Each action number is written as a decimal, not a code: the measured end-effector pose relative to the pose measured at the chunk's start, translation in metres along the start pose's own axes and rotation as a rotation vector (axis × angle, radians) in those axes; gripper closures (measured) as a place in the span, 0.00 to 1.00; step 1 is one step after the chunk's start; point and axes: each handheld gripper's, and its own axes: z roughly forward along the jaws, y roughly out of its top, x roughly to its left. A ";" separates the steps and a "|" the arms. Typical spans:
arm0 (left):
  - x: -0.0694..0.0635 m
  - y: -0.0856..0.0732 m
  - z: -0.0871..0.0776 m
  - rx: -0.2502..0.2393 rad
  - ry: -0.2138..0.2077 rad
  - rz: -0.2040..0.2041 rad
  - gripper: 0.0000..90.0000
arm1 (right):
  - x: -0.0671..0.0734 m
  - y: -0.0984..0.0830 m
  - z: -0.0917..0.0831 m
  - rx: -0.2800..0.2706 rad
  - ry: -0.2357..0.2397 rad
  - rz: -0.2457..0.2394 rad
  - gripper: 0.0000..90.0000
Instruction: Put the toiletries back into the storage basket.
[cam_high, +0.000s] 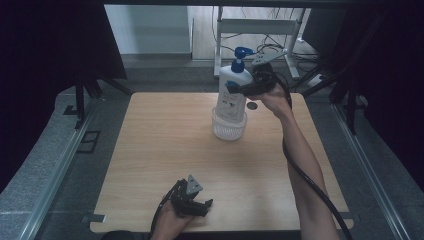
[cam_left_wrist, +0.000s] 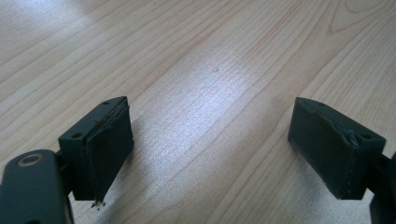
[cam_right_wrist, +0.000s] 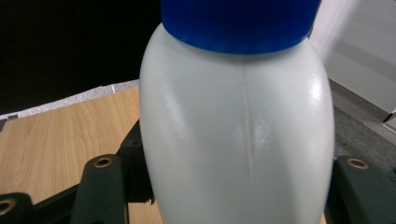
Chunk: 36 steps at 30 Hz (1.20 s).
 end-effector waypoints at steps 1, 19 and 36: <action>0.000 0.000 0.000 0.000 0.000 0.000 0.15 | -0.001 0.000 0.000 -0.003 -0.001 0.001 0.43; 0.000 0.000 0.000 0.000 0.001 0.000 0.15 | -0.010 -0.014 0.013 0.013 -0.020 0.006 0.43; 0.000 0.000 0.000 0.000 0.001 0.002 0.15 | -0.012 -0.038 0.028 0.039 -0.005 0.010 0.43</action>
